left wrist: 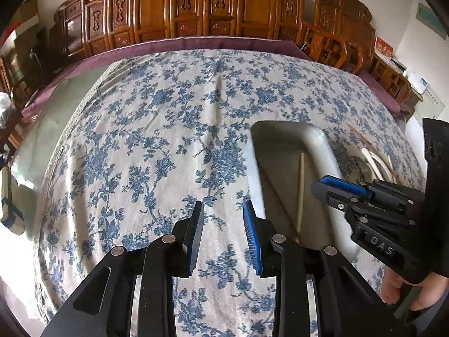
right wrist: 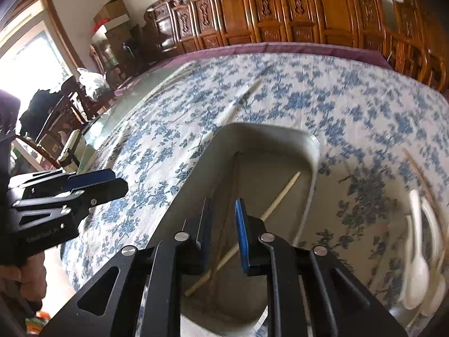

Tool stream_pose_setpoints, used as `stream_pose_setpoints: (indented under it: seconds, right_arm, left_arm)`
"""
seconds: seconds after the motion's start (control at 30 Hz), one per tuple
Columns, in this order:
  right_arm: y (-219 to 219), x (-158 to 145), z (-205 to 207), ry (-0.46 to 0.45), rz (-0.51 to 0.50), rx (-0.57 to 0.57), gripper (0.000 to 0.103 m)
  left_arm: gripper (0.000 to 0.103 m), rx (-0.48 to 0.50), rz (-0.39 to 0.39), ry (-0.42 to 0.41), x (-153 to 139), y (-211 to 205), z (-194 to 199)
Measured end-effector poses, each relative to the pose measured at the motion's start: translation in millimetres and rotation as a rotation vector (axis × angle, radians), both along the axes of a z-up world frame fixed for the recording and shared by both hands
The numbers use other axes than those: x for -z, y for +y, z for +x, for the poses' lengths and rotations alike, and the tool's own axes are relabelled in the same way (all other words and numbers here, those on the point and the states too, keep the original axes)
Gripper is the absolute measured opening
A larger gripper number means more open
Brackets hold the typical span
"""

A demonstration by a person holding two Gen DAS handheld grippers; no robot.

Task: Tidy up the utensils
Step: 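Carry the chopstick in the left tool into the grey tray and release it, then lower the left tool to the pile and grasp the metal fork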

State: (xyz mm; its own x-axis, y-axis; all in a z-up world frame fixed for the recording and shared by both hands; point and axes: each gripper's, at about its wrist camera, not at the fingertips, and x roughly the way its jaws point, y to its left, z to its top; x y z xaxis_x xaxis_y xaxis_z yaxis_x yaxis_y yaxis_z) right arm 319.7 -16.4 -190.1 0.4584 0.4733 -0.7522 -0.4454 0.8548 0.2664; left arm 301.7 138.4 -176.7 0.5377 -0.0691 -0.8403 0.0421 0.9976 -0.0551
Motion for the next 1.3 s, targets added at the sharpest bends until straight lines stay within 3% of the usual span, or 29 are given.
stream_pose_setpoints:
  seconds: [0.3, 0.57, 0.67, 1.1, 1.3]
  right_arm:
    - [-91.0, -36.9, -45.7, -0.12, -0.04, 0.034, 0.02]
    - [-180.0, -28.2, -68.6, -0.11, -0.113, 0.141, 0.023]
    - [-198.5, -19.5, -67.0, -0.091, -0.126, 0.161, 0.031]
    - [-202.5, 38.0, -14.3, 0.083, -0.1, 0.208, 0.031]
    - [-202.9, 48.0, -1.4, 0.141, -0.094, 0.242, 0.012]
  left_arm:
    - [0.032, 0.069, -0.022, -0.054, -19.2, -48.7, -12.0]
    - [0.032, 0.146, -0.072, -0.073, -22.2, -108.3, -26.4]
    - [0.032, 0.168, -0.077, -0.072, -17.6, -129.0, -29.3]
    - [0.032, 0.213, -0.078, -0.014, 12.7, -178.3, -42.1]
    - [0.032, 0.228, -0.052, 0.009, 20.3, -187.7, -49.9]
